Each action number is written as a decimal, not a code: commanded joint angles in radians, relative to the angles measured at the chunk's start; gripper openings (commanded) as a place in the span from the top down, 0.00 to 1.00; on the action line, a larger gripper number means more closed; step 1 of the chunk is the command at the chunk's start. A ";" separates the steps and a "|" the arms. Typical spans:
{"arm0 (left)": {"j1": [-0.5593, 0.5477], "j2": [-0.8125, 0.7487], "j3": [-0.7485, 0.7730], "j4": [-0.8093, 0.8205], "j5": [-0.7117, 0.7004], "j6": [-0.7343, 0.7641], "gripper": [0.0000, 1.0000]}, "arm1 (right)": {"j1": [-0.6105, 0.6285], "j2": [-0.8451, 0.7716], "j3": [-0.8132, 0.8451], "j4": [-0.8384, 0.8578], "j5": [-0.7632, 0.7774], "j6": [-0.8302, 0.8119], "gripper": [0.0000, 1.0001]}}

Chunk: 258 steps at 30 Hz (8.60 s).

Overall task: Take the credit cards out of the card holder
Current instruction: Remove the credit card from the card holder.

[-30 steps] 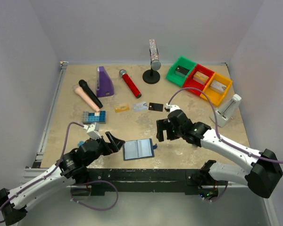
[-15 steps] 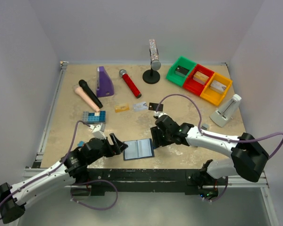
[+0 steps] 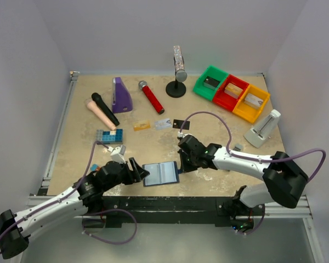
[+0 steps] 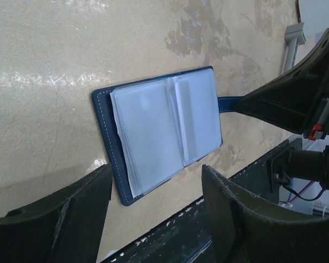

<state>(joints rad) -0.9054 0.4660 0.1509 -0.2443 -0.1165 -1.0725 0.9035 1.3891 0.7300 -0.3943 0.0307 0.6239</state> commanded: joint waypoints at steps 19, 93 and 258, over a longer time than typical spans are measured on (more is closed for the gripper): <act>-0.029 0.266 0.079 0.307 0.167 0.105 0.36 | 0.074 -0.193 -0.087 0.092 -0.064 0.096 1.00; -0.079 0.576 0.237 0.264 0.078 0.226 0.43 | 0.074 -0.314 -0.046 0.121 -0.199 0.053 1.00; -0.021 0.471 0.280 0.227 0.072 0.301 0.44 | -0.100 -0.488 -0.070 0.075 -0.282 0.002 0.55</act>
<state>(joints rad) -0.9577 0.9478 0.4965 -0.0162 -0.0212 -0.7330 0.8040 0.8333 0.6365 -0.4992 -0.0559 0.6239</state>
